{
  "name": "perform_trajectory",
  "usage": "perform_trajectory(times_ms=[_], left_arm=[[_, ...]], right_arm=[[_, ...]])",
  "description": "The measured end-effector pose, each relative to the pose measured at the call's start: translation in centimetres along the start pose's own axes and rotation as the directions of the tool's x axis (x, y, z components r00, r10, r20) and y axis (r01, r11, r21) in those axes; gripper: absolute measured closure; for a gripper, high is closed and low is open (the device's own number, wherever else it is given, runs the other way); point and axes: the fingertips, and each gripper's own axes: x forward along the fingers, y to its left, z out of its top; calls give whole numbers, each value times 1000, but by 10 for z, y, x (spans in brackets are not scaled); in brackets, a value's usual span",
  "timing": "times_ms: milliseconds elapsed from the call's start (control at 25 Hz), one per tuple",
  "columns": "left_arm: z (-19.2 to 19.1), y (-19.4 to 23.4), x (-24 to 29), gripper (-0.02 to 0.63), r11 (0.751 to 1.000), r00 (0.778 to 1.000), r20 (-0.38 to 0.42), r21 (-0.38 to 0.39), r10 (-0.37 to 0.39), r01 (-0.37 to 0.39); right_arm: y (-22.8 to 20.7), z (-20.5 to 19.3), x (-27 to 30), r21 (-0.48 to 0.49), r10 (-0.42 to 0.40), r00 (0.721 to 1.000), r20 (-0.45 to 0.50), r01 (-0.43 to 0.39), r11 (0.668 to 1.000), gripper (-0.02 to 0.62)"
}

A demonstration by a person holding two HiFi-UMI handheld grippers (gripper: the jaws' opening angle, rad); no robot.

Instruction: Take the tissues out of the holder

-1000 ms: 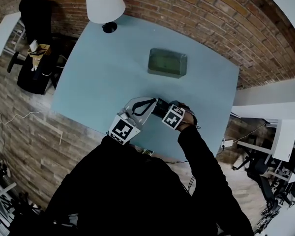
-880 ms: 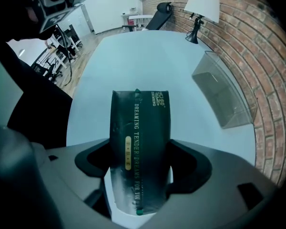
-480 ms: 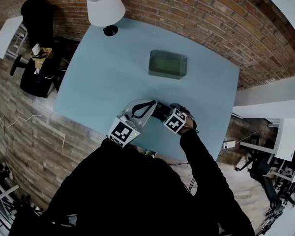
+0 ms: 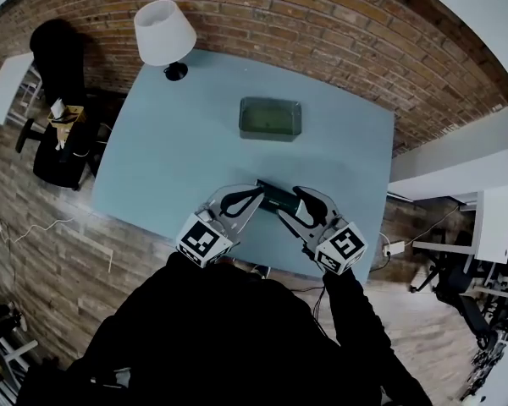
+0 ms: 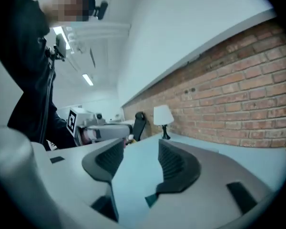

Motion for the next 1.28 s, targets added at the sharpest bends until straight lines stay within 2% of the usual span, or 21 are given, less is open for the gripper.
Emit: perform_trajectory(times_ms=[80,160,200,400,680,1160,1280], left_arm=[[5,-12,0,597,1000,1000,-2,0,-18,18],[7,-23,-1,597,999,999,-6,-3,-33,33],[9,-28,-2,597,999,999,-3,-2,-39,39],[16,-48,0,597,998,998,12,26,-62,62],[11,-61,-3,597,998,998,9,15,-62,62],[7,-63,-6,597,998,999,5,43,-51,51],[6,-61,-6,597,999,999,9,27,-40,40]], right_arm=[[10,19,-12,-25,-25,996,90,28,999,455],[16,28,-20,-46,-63,988,140,70,996,583],[18,29,-22,-55,-74,986,150,84,995,592],[27,18,-27,-94,-84,990,113,94,991,592],[37,19,-37,-106,-64,989,132,78,991,592],[45,16,-31,-118,-9,995,98,20,993,592],[45,16,-30,-118,-1,995,96,13,993,592]])
